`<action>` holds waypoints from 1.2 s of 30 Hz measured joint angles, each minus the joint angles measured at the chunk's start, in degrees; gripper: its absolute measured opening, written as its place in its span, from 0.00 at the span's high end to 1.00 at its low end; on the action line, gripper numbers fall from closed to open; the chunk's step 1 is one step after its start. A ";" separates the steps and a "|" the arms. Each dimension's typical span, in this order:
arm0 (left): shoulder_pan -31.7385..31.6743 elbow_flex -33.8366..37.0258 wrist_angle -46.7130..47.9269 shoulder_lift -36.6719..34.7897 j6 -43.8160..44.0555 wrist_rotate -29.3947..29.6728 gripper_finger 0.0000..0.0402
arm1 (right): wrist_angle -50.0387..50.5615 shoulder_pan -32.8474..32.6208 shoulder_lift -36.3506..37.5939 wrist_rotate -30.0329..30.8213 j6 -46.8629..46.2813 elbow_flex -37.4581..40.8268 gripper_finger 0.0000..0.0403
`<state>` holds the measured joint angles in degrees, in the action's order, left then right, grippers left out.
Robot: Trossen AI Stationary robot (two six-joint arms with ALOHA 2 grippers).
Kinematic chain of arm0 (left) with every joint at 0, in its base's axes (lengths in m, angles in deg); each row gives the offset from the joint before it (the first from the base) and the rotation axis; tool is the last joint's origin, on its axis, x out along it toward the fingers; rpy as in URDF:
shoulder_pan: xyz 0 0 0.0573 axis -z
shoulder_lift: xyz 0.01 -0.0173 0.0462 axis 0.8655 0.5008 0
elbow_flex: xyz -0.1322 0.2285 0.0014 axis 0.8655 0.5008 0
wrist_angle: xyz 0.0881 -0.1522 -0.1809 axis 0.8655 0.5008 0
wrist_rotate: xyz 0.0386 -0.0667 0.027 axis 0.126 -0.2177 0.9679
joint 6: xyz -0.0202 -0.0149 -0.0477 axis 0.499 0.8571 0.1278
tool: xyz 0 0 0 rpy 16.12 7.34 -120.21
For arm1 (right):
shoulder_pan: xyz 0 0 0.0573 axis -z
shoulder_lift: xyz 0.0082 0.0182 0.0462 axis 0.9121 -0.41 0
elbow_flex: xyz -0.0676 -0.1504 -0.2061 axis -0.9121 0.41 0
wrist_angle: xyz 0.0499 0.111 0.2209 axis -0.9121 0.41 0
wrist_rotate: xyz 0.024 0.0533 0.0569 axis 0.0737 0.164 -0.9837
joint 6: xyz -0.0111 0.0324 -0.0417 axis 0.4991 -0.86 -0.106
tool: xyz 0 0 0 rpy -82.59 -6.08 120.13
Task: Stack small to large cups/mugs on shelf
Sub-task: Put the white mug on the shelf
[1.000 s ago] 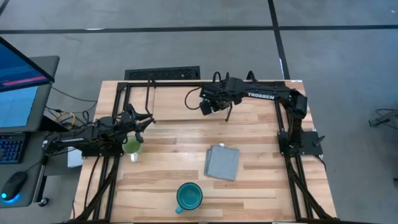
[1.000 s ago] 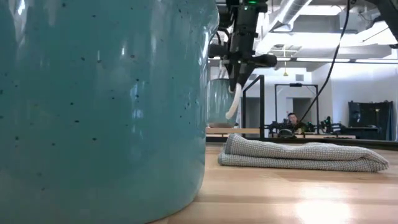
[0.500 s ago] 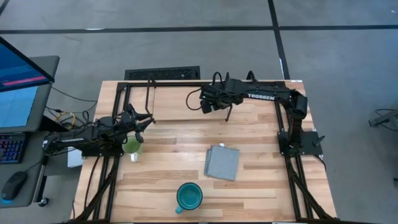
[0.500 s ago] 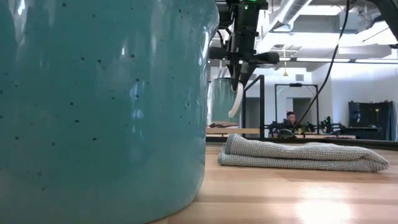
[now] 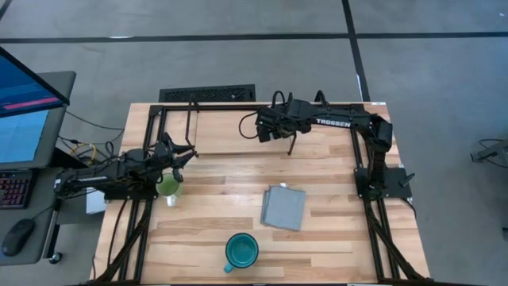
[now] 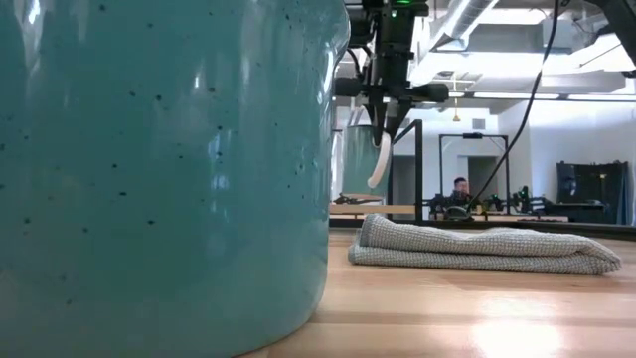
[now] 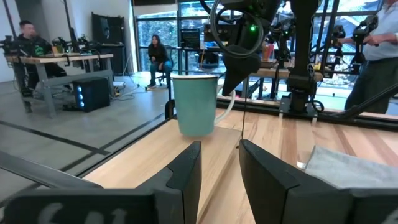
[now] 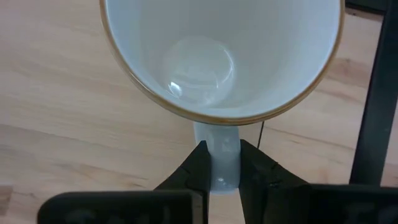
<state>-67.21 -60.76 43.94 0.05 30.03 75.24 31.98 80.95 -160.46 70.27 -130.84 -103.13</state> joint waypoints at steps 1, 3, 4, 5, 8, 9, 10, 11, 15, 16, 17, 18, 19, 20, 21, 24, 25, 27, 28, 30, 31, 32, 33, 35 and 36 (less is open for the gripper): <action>0.00 0.01 0.00 0.00 -0.02 0.00 0.76 | -0.01 0.00 0.00 0.01 -0.36 0.00 0.84; 0.01 0.02 0.00 0.00 0.00 0.00 0.76 | 0.01 0.09 0.00 0.02 -0.43 0.00 0.84; 0.00 0.02 0.00 0.00 0.00 0.00 0.76 | -0.01 0.09 0.00 0.02 -0.51 0.00 0.84; 0.00 0.02 0.00 0.00 0.00 0.00 0.76 | -0.01 0.09 0.00 0.02 -0.91 0.00 0.84; 0.01 0.02 0.00 0.00 0.00 -0.01 0.76 | 0.00 0.10 0.02 0.02 -1.89 0.02 0.84; 0.02 0.02 0.00 0.00 0.00 -0.06 0.76 | -0.01 0.09 0.02 0.00 -1.92 0.02 0.84; 0.01 0.02 0.00 0.00 0.00 -0.10 0.76 | -0.01 0.09 0.02 0.00 -2.06 0.02 0.84; 0.00 0.02 0.00 0.00 0.00 -0.12 0.76 | -0.01 0.09 0.02 0.00 -2.41 0.02 0.84; 0.00 0.02 0.00 0.00 0.00 -0.17 0.76 | -0.34 0.10 0.02 0.00 -2.49 0.02 0.84; 0.00 0.02 0.02 0.00 -0.02 -0.24 0.76 | -0.65 0.10 0.02 0.00 -1.26 0.02 0.84; 0.01 0.02 0.02 0.00 0.00 -0.36 0.76 | -1.01 0.11 0.02 0.01 -0.32 0.02 0.84; 0.01 0.02 0.02 0.00 0.00 -0.37 0.76 | -1.11 0.11 0.02 0.02 0.00 0.02 0.84; 0.00 0.03 0.02 0.00 0.00 -0.37 0.76 | -0.91 0.11 0.04 0.02 -0.01 0.02 0.84; 0.01 0.04 0.02 0.00 0.00 -0.39 0.76 | -0.61 0.09 0.04 -0.02 -0.33 0.02 0.84; 0.02 0.04 0.02 0.00 0.00 -0.39 0.76 | -0.50 0.11 -0.10 -0.02 -0.93 0.04 0.84; 0.02 0.04 0.02 0.00 -0.01 -0.42 0.76 | -0.58 0.11 -1.80 -0.63 -1.54 0.01 0.84; 0.00 0.04 0.02 -0.02 0.00 -0.42 0.76 | -0.37 0.12 -2.32 -0.65 -0.89 0.04 0.84; 0.00 0.04 0.02 -0.02 -0.01 -0.45 0.76 | -1.69 -0.25 -3.30 -0.27 0.26 -0.09 0.84; 0.00 0.04 0.02 -0.02 0.00 -0.50 0.76 | -2.56 -0.51 -3.52 0.25 0.58 -0.09 0.84; 0.00 0.04 0.02 -0.02 0.47 -0.48 0.76 | -3.01 -0.71 -3.52 0.35 0.48 -0.09 0.84; 0.02 0.04 0.02 -0.02 0.55 -0.50 0.76 | -3.21 -0.84 -3.52 0.47 0.10 -0.07 0.84; 0.00 0.04 0.02 -0.02 0.63 -0.50 0.76 | -3.45 -0.90 -3.54 0.60 -0.19 -0.07 0.84; 0.00 0.04 0.02 -0.02 0.66 -0.48 0.76 | -3.59 -0.89 -3.47 0.54 -0.28 -0.07 0.84; 0.01 0.04 0.02 -0.02 0.62 -0.49 0.76 | -3.23 -0.87 -3.02 0.00 -0.32 -0.04 0.84; 0.01 0.04 0.03 -0.02 0.61 -0.48 0.76 | -2.94 -0.85 -2.93 -0.20 -0.34 -0.04 0.84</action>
<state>-67.21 -60.71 43.97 0.03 30.64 74.76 29.04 80.10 -163.39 70.07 -131.18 -103.17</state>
